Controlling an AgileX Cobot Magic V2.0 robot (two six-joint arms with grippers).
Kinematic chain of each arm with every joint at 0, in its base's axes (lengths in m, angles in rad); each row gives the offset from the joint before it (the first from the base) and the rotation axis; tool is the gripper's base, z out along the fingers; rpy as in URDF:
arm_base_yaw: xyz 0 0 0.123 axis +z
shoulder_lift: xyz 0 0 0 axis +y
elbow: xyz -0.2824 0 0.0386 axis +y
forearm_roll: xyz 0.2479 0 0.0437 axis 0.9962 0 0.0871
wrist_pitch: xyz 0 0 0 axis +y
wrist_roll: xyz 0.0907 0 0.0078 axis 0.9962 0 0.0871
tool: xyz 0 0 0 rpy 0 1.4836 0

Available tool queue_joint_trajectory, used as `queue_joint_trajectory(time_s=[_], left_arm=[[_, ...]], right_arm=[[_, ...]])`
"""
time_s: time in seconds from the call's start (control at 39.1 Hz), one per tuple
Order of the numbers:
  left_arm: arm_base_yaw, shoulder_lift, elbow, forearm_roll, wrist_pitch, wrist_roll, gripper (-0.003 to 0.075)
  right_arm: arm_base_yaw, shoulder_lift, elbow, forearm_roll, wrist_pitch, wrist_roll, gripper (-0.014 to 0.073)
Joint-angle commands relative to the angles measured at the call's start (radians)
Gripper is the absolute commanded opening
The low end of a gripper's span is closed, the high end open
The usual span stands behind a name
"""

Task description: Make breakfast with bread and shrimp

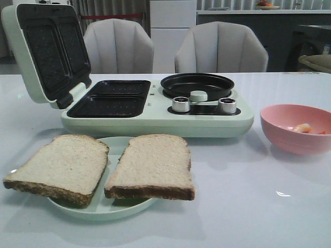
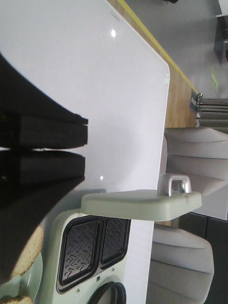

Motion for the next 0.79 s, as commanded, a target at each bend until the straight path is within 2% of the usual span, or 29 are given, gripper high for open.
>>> queue_joint_trajectory(time_s=[0.0, 0.1, 0.15, 0.31, 0.38, 0.77], left_arm=[[-0.009, 0.018, -0.022, -0.013, -0.093, -0.008, 0.0115], [-0.009, 0.018, -0.022, 0.033, -0.093, -0.008, 0.0164], [-0.011, 0.018, -0.022, 0.049, -0.093, -0.008, 0.0224], [-0.027, 0.018, -0.022, 0.066, -0.093, -0.008, 0.0518], [-0.043, 0.018, -0.022, 0.100, -0.093, -0.008, 0.0596], [-0.058, 0.018, -0.022, 0.179, -0.048, -0.002, 0.0607]], right_arm=[[-0.005, -0.020, -0.016, -0.008, -0.085, -0.003, 0.0141], [-0.005, -0.020, -0.016, -0.008, -0.085, -0.003, 0.0141], [-0.005, -0.020, -0.016, -0.008, -0.085, -0.003, 0.0141], [-0.005, -0.020, -0.016, -0.008, -0.085, -0.003, 0.0141], [-0.005, -0.020, -0.016, -0.008, -0.085, -0.003, 0.0141], [-0.005, -0.020, -0.016, -0.008, -0.085, -0.003, 0.0141]])
